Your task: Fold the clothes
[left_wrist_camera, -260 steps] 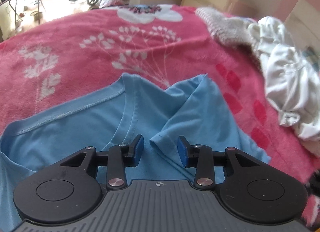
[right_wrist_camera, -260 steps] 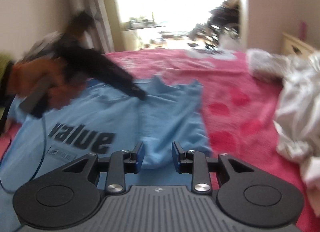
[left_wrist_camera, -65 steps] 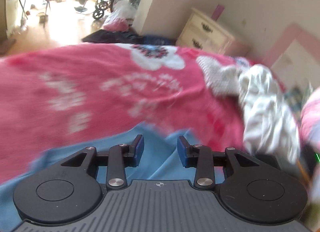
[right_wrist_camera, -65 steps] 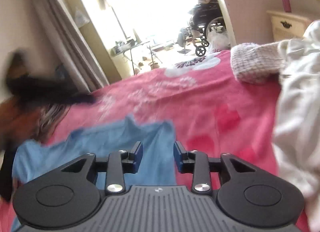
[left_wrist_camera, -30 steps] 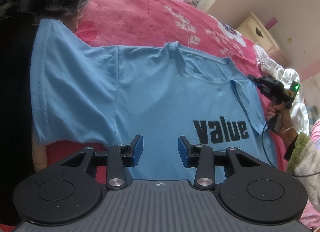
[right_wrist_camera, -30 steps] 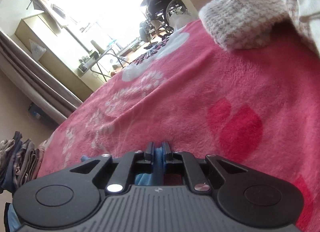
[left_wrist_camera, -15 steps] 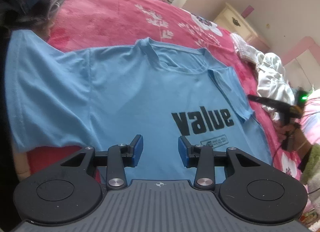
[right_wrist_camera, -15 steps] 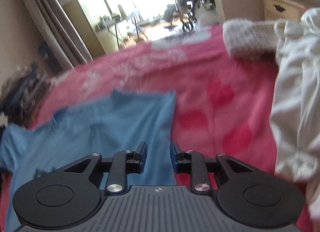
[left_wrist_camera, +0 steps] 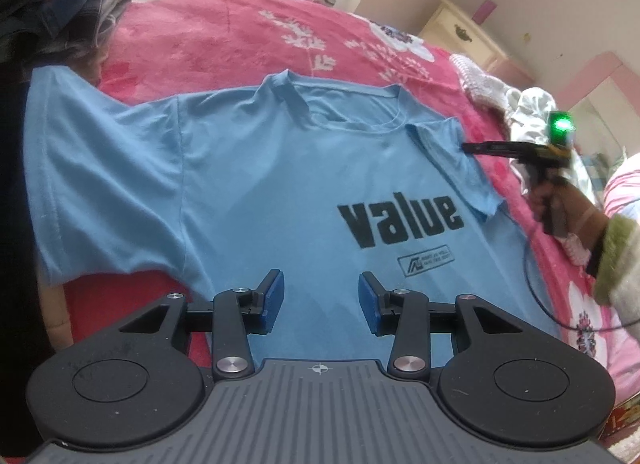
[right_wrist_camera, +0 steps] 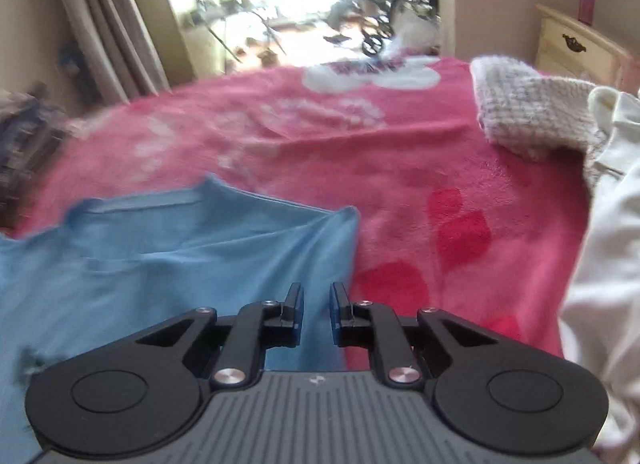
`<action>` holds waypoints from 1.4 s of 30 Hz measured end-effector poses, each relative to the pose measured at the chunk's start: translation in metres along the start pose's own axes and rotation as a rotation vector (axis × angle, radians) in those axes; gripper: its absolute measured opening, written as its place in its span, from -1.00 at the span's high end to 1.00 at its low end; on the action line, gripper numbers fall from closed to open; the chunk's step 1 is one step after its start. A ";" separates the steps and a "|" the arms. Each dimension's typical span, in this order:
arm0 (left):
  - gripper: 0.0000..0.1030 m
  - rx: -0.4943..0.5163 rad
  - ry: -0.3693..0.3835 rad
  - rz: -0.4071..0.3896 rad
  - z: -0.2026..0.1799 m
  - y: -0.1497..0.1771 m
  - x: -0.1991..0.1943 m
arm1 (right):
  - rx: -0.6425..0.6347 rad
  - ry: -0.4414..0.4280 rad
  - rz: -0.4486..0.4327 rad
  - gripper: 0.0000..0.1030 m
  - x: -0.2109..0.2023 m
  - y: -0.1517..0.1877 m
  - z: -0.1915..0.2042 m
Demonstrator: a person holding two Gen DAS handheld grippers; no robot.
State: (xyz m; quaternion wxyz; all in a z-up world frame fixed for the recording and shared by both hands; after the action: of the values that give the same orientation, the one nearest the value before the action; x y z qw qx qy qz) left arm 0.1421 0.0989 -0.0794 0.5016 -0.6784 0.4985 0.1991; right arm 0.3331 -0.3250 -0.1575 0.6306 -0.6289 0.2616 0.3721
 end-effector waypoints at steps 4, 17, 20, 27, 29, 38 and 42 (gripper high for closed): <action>0.17 0.020 -0.034 0.005 0.003 0.007 -0.006 | 0.101 -0.041 -0.019 0.71 -0.005 -0.002 -0.008; 0.09 -0.098 -0.270 -0.222 0.054 0.023 -0.068 | -0.266 -0.366 -0.047 0.63 -0.108 -0.024 0.174; 0.09 -0.079 -0.341 -0.249 0.063 0.022 -0.076 | -0.355 -0.540 -0.002 0.51 -0.117 -0.034 0.263; 0.12 0.016 -0.458 -0.236 0.068 0.020 -0.059 | -0.520 -0.712 0.097 0.32 -0.106 -0.035 0.437; 0.12 0.034 -0.454 -0.250 0.068 0.019 -0.056 | -0.543 -0.704 0.111 0.32 -0.096 -0.032 0.470; 0.41 0.034 -0.509 -0.245 0.079 0.020 -0.048 | -0.427 -0.624 0.179 0.32 -0.050 -0.024 0.509; 0.73 0.023 -0.526 -0.256 0.081 0.021 -0.045 | -0.412 -0.596 0.194 0.35 -0.035 -0.023 0.511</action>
State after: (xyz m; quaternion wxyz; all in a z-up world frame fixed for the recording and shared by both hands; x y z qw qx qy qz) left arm 0.1227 0.1917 -0.0885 0.6423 -0.6553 0.2639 0.2974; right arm 0.2602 0.1767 -0.0787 0.5011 -0.5791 0.0444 0.6416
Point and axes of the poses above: each gripper's, at about its wrist camera, not at the fingertips, and x roughly the way its jaws point, z to its left, y to its underside, the point moved 4 cm from there along x, roughly the way its jaws point, and after that the axes turned 4 degrees about y, right-handed, at the moved point
